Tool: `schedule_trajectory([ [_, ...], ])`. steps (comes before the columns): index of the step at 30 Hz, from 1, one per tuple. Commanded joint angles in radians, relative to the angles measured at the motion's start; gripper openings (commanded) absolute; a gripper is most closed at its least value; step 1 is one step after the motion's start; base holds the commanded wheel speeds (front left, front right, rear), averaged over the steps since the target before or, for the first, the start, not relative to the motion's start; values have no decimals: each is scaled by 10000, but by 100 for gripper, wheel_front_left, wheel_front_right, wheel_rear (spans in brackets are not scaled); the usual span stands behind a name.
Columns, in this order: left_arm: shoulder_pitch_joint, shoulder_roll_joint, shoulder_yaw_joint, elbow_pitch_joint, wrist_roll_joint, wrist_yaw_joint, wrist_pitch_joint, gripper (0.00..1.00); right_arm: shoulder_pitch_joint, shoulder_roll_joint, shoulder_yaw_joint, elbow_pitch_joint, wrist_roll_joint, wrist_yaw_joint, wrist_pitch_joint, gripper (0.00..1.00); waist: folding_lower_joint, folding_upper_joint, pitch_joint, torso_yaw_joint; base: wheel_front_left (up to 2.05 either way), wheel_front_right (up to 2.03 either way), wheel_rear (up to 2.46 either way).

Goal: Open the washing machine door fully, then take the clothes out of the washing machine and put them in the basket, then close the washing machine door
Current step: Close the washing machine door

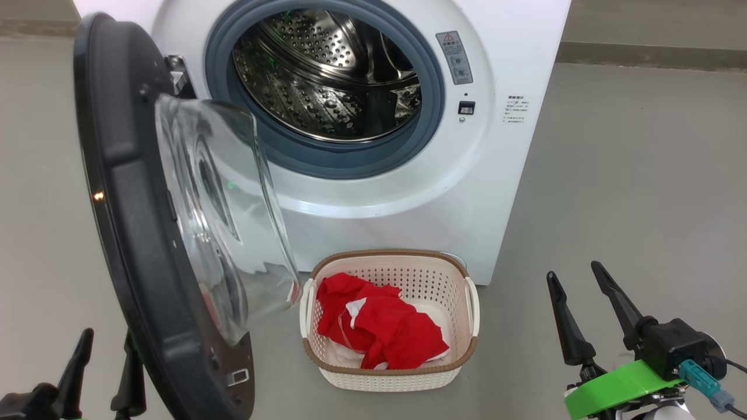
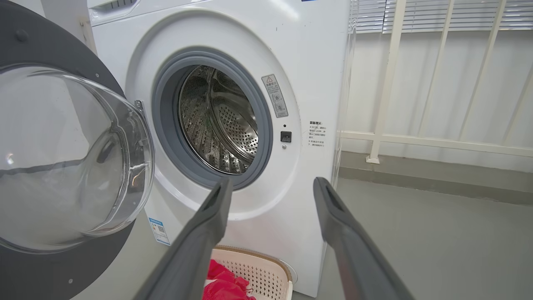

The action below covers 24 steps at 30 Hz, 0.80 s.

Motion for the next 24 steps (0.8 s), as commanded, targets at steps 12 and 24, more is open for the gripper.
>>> schedule_trajectory([
  [12,-638,608,274,-426,-734,-65,-120,0,-337,-41,230,-250,113,63,-63,100,0,-1,15,47,0,0,0],
  [24,-2035,350,1653,-1395,-6067,137,2586,0,-366,-41,212,-240,194,63,-63,100,0,-1,117,-92,0,0,0],
])
